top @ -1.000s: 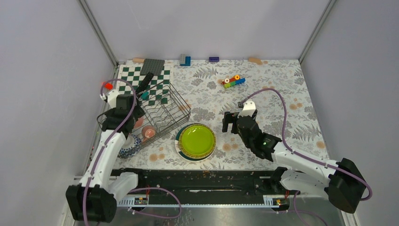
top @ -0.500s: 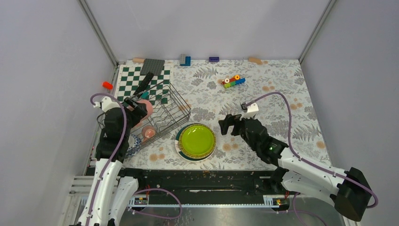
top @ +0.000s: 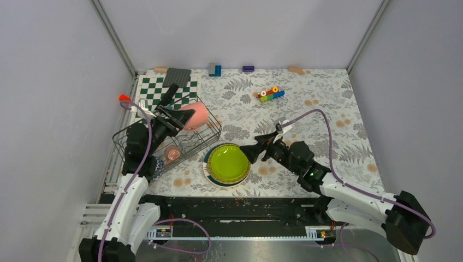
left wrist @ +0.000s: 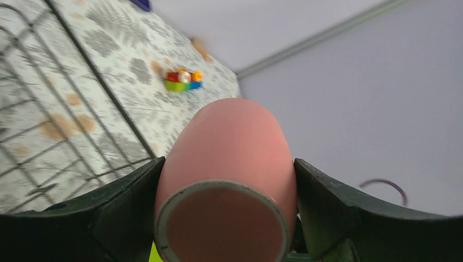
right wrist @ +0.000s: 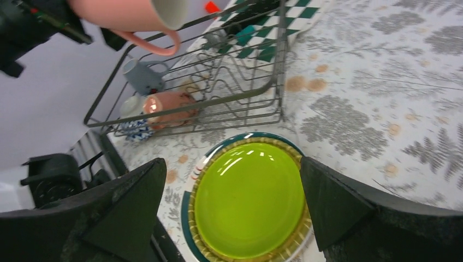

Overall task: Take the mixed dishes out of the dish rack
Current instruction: Pick up the cup from the dish rack.

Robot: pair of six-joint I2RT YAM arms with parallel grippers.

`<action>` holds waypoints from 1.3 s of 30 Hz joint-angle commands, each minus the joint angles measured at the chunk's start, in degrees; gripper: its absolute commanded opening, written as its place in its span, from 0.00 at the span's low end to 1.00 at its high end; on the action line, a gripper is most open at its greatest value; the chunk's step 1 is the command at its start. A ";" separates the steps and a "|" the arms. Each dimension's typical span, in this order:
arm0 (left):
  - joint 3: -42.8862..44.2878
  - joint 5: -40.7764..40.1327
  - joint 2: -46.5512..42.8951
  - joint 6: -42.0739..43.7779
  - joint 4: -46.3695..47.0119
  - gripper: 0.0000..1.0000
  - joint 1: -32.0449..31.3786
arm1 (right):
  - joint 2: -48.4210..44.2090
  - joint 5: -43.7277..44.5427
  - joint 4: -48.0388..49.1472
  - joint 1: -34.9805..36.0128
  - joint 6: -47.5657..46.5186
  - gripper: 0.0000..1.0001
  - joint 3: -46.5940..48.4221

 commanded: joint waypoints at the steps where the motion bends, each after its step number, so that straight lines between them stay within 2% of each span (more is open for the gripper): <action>1: -0.13 10.10 0.63 -9.80 22.99 0.00 -2.76 | 4.48 -12.10 13.12 -0.24 -0.83 0.99 1.54; 8: -1.09 11.64 0.72 -13.99 32.09 0.00 -9.90 | 14.28 -25.07 24.61 -0.23 -0.25 0.96 6.75; 16: -3.45 12.70 1.33 -20.71 42.88 0.00 -13.15 | 23.41 -29.92 43.00 -0.24 4.39 0.91 11.94; 22: -4.21 12.58 0.80 -22.48 44.98 0.00 -15.11 | 28.18 -32.62 46.17 -0.24 6.31 0.85 17.75; 27: -5.15 10.97 0.57 -22.68 45.11 0.00 -16.10 | 31.25 -35.63 49.56 -0.24 8.65 0.64 20.71; 30: -5.66 9.98 0.81 -23.30 45.42 0.00 -16.36 | 31.99 -36.30 52.51 -0.24 10.24 0.48 20.76; 37: -6.70 9.91 3.86 -26.30 50.99 0.00 -16.73 | 30.88 -36.25 52.95 -0.24 11.08 0.20 20.64; 39: -6.51 9.55 4.34 -25.78 50.16 0.00 -16.73 | 30.28 -35.68 52.82 -0.24 11.16 0.06 20.37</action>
